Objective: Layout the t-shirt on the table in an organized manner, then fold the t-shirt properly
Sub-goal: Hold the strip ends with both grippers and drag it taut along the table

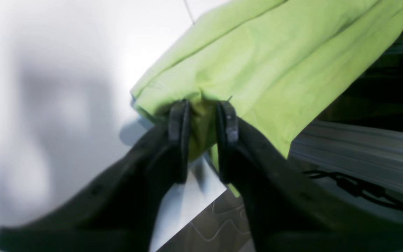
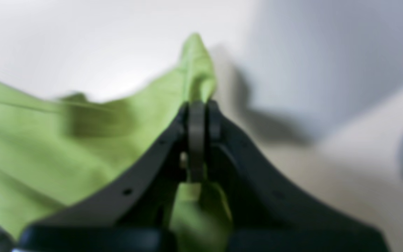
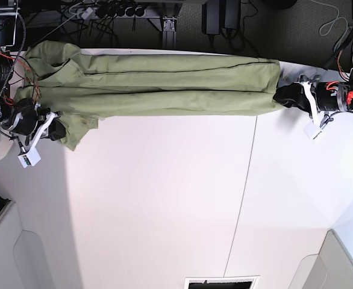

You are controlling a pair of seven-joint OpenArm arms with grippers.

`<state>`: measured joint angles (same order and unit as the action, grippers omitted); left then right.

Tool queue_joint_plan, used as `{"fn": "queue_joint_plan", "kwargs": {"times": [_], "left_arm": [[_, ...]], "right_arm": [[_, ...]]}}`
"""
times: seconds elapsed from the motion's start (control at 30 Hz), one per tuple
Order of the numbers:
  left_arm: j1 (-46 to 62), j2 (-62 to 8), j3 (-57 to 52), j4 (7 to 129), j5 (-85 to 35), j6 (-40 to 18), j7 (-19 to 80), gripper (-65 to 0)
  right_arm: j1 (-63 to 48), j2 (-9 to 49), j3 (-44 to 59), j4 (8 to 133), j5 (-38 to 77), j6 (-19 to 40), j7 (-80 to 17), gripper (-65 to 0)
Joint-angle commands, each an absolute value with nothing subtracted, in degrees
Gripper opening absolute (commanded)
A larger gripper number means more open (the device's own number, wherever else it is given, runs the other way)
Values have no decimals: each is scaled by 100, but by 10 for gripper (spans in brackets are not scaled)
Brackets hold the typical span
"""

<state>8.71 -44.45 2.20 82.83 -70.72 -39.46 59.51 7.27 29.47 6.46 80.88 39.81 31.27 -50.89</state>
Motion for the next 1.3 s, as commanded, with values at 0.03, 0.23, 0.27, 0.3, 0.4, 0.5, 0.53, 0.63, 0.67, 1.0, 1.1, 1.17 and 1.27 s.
{"fn": "queue_joint_plan", "kwargs": {"times": [0.03,0.23,0.27,0.3,0.4,0.5,0.53,0.63,0.67,1.0,1.1,1.17,1.27], "left_arm": [[790,-4574,158,8350,-7183,-4000,5846,-413],[762,-4574,158,8350,-7181,-4000,5843,-363],[762,-4571,158,8350,-7181,-4000,5843,-363],[764,-4571,158,8350,-7181,-4000,5848,-363],[762,-4574,158,8350,-7181,-4000,5850,-321],[762,-4574,158,8350,-7190,-4000,5850,-284],[762,-4574,158,8350,-7194,-4000,5850,-284],[762,-4574,158,8350,-7201,-4000,5852,-284],[764,-4574,158,8350,-7199,-4000,5857,-284],[770,-4571,-231,8350,-7314,-4000,6025,-285],[781,-4574,-532,8350,-7417,-4000,6073,-285],[781,-4574,-615,8350,-7540,-4000,6191,-285],[838,-4571,-613,8350,-7797,-4000,6348,-285]], "right_arm": [[596,3063,982,8661,4097,3151,-5140,-650],[-469,3203,1699,9793,4480,3247,-5559,-650],[-692,3201,1796,9946,4541,3258,-5586,-650],[-917,3201,1887,10116,4576,3299,-5596,-650],[-1579,3192,2204,10702,4591,3304,-5594,-650],[-2086,3135,2523,11218,4613,3304,-5596,-650],[-2213,3140,2574,11330,4609,3304,-5596,-650],[-2449,3138,2593,11415,4606,3304,-5601,-650],[-2499,3138,2578,11408,4604,3304,-5603,-650],[-2523,3120,2781,11622,4495,3284,-5258,-314],[-2523,3013,2926,11937,4499,3282,-5109,-347],[-2523,2919,2921,12068,4482,3282,-5068,-525],[-2526,2735,2860,11983,4405,3282,-4976,-650]]}}
